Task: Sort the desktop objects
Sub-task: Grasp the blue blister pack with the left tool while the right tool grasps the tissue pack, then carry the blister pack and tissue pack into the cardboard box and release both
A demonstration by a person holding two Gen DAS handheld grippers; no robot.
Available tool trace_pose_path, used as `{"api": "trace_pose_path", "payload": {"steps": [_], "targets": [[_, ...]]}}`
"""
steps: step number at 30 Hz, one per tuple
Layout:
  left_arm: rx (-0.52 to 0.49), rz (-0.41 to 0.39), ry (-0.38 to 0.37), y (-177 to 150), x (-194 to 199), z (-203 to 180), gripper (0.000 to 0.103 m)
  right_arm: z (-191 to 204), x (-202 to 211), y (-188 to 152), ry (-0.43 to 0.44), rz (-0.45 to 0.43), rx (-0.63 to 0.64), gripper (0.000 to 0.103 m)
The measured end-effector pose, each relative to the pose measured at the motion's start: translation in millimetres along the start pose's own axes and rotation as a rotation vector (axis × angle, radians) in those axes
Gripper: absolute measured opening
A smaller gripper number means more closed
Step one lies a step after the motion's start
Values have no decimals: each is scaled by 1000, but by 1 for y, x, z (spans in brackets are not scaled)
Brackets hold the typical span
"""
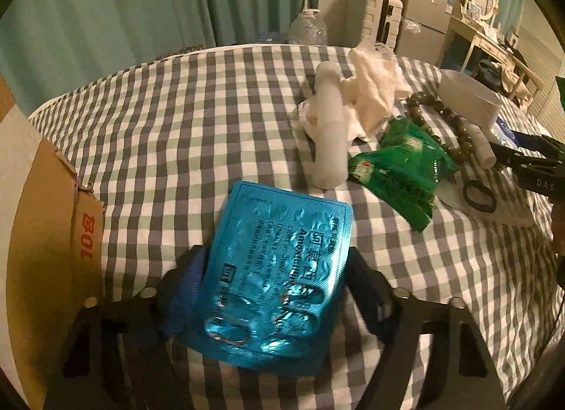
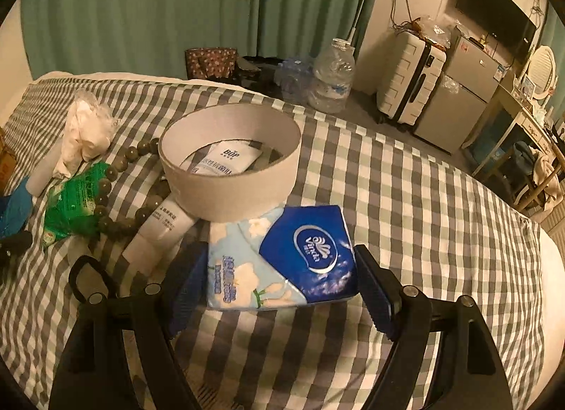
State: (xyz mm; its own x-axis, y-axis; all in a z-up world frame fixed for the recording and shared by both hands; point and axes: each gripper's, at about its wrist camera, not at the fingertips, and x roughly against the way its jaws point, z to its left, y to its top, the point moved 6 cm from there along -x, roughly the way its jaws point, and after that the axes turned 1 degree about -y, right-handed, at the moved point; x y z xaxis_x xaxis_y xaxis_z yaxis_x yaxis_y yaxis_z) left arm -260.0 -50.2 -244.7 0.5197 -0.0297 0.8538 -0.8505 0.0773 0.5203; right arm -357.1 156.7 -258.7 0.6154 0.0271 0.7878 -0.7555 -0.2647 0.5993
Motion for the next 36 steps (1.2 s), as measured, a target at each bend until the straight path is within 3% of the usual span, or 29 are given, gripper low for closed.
{"api": "trace_pose_path", "payload": {"steps": [7,11,20,29,32,36], "targets": [[40,19,4,-3,7,-1,71,3,19,-12,-16,34,-41,74],[59,38,-9,-12,21,-5,71,13,51,-22,-8,38,-58,74],[21,-5,-42,-21,89,-26,71,42,134,-27,60,-20,-118,74],[5,-169,-35,-6,196,-34,71,80,242,-21,168,-157,-156,74],[10,-235,4,-3,234,-23,71,91,278,-15,200,-209,-162,74],[41,-324,36,3,283,-8,71,106,317,-9,172,-249,-134,74]]}}
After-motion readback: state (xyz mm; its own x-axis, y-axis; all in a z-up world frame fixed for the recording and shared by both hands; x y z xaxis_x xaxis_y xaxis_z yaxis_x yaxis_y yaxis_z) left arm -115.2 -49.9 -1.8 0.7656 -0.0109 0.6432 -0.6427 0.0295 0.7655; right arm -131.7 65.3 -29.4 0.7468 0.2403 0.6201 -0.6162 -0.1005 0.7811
